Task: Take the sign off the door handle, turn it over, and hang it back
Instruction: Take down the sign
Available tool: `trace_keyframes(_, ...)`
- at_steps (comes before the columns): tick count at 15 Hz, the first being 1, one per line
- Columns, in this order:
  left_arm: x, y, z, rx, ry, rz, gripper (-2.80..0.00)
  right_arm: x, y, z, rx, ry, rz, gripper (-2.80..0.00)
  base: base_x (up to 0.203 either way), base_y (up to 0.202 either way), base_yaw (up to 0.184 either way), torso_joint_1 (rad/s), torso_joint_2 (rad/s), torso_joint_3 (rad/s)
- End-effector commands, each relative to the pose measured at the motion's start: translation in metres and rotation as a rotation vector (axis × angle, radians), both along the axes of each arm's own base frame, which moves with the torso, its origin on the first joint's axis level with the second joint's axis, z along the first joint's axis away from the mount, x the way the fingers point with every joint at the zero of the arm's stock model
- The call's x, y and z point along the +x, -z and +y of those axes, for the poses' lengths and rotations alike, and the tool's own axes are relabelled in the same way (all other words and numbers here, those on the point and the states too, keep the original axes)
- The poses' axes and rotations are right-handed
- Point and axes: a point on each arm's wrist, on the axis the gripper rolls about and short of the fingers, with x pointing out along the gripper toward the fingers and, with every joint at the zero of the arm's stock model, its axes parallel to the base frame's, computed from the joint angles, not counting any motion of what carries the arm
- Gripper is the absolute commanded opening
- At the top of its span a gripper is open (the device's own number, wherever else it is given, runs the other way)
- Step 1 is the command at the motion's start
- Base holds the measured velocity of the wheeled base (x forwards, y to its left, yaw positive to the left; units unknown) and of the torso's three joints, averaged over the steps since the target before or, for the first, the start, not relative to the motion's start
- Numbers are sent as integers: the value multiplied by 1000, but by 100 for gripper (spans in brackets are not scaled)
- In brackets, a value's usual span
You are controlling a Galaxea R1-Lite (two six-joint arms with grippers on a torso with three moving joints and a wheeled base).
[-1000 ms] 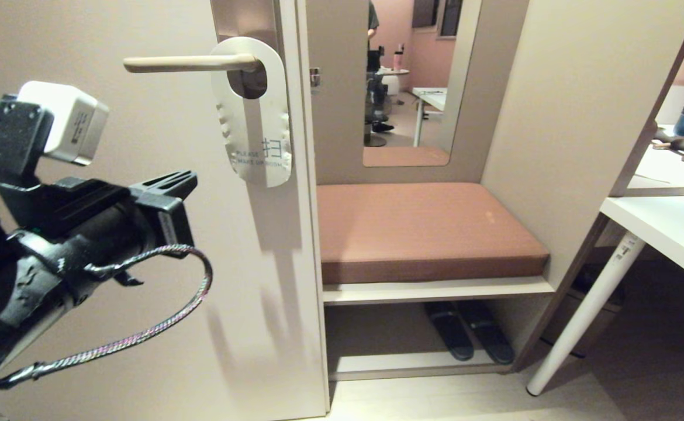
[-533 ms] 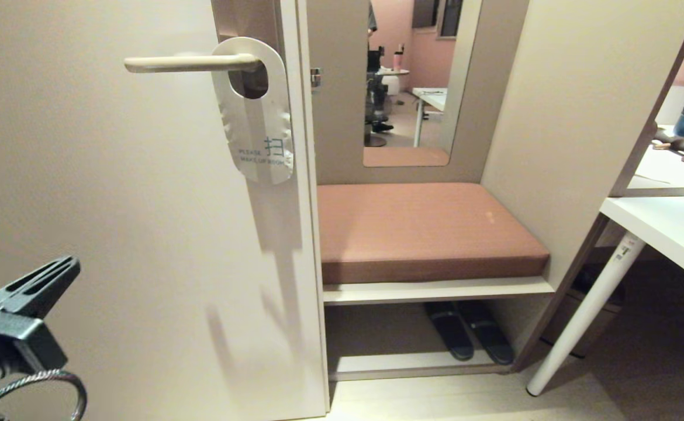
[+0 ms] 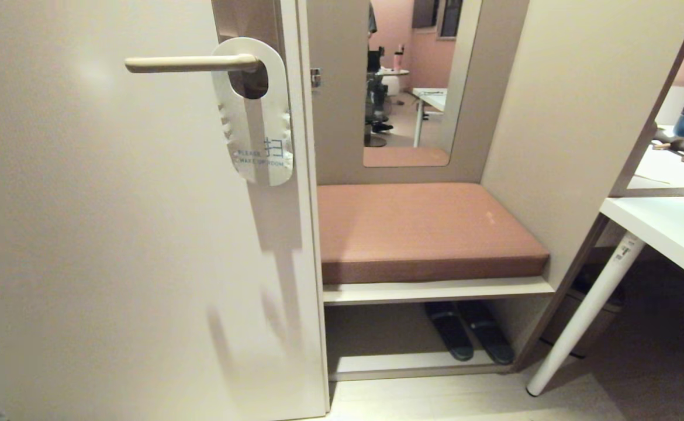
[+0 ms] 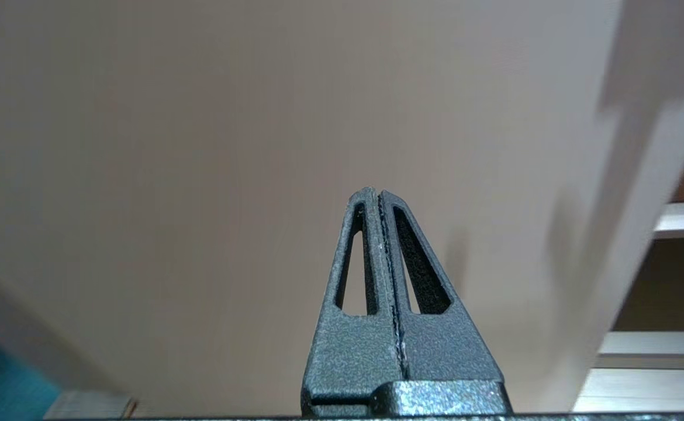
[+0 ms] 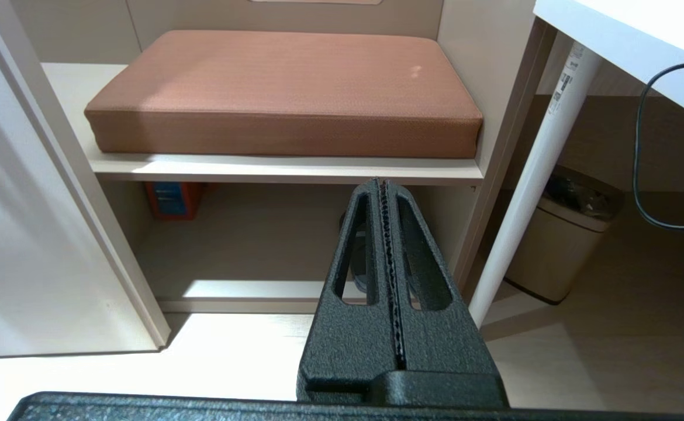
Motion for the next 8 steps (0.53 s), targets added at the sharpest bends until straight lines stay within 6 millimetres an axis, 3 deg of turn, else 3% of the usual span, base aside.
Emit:
trace_keyframes(1, -18, 10, 8, -21, -50, -67, -280, 0, 0, 0, 0, 0, 0, -280, 0, 0, 0, 0, 0, 0)
trace_keyframes(6, -50, 47, 10, 0, -102, 11, -280, 0, 0, 0, 0, 0, 0, -280, 0, 0, 0, 0, 0, 0)
trace_keyframes(8, -57, 52, 9, 1, -58, -26, -280, 0, 0, 0, 0, 0, 0, -280, 0, 0, 0, 0, 0, 0)
